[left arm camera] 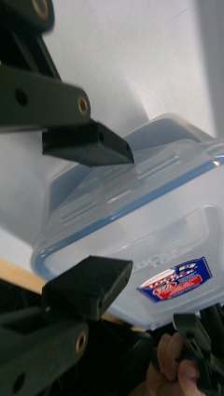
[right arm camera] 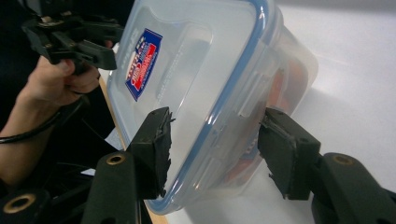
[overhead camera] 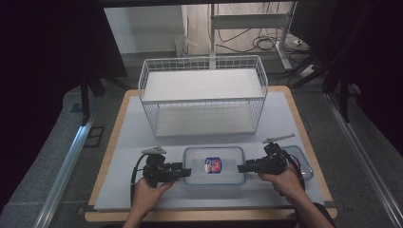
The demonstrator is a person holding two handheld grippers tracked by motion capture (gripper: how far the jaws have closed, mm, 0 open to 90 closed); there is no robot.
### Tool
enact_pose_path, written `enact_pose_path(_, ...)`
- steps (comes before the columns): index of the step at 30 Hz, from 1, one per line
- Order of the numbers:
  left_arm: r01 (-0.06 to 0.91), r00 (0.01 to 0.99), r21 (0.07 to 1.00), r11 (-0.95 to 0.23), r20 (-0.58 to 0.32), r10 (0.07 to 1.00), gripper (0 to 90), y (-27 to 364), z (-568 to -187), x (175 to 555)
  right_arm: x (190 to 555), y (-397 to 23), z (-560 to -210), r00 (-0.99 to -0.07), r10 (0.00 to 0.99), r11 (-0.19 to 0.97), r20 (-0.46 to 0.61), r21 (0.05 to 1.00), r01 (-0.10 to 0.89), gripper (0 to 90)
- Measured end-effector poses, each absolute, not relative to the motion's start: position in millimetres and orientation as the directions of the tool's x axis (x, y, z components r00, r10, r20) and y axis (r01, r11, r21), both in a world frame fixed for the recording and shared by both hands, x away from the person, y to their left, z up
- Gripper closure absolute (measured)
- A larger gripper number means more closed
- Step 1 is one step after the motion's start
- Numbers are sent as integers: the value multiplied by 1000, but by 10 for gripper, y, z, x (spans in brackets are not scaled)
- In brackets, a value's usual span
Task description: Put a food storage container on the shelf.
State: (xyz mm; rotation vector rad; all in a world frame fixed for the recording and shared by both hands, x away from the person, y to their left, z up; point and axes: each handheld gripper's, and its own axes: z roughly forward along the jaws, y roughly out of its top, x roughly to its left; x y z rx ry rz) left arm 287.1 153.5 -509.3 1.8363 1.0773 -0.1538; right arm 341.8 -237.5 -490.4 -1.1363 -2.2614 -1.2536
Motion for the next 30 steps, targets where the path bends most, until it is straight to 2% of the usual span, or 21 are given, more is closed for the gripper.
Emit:
enact_pose_path(1, 734, 599, 665, -134, -542, 589, 355, 1543, -5106, 2889, 3414, -2372, -4896, -639, 489, 302, 594, 572, 762, 460)
enact_pose_path(4, 770, 572, 631, -94, -619, 538, 412, 1588, -5159, 2925, 3402, -2365, -4886, -658, 492, 318, 569, 586, 745, 469)
enact_pose_path(9, 785, 555, 613, -85, -637, 535, 420, 1589, -5162, 2901, 3393, -2367, -4881, -658, 492, 316, 570, 588, 745, 480)
enact_pose_path(17, 810, 519, 585, -39, -685, 512, 505, 1656, -5156, 2861, 3362, -2391, -4871, -642, 489, 278, 591, 591, 757, 528)
enact_pose_path(22, 806, 511, 592, -14, -684, 520, 521, 1678, -5136, 2860, 3364, -2404, -4886, -618, 475, 235, 627, 586, 775, 563)
enact_pose_path(30, 785, 518, 619, 9, -665, 538, 526, 1697, -5064, 2900, 3381, -2366, -4835, -632, 486, 212, 604, 620, 755, 569)
